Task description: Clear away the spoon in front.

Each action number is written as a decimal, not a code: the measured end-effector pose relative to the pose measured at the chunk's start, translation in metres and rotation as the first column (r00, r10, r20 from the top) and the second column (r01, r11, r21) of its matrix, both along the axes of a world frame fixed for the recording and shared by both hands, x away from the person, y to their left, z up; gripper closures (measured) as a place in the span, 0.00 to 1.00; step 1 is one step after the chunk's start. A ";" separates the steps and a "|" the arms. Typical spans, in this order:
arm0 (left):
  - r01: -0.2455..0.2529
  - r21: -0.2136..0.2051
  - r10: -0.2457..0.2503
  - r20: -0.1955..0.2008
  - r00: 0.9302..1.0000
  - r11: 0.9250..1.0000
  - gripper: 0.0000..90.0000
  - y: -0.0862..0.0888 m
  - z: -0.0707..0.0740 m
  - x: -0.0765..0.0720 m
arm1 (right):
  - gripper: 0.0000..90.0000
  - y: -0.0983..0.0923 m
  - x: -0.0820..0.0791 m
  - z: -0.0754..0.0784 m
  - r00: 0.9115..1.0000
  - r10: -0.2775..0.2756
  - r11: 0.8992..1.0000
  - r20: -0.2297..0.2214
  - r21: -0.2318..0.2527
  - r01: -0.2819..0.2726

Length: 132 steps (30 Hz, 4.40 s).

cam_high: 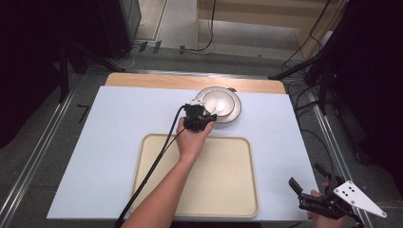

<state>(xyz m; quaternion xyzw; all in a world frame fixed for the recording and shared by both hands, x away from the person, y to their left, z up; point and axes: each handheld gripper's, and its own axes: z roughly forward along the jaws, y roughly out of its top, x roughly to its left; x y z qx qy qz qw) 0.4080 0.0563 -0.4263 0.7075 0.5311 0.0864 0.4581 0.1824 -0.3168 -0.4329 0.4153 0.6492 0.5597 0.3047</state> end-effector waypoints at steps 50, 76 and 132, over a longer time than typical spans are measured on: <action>-0.007 -0.104 -0.004 -0.105 0.994 0.995 0.86 0.003 0.004 0.007 | 0.00 0.000 0.000 -0.001 1.000 0.000 1.000 -0.004 0.003 0.000; 0.014 -0.010 -0.013 0.091 0.996 1.000 0.97 0.007 0.029 -0.010 | 0.00 0.000 0.000 0.000 1.000 -0.004 1.000 0.005 0.000 0.004; -0.047 -0.072 0.062 0.229 0.971 0.996 0.97 0.100 0.040 -0.109 | 0.00 0.009 0.000 -0.001 1.000 0.020 1.000 -0.006 -0.023 -0.020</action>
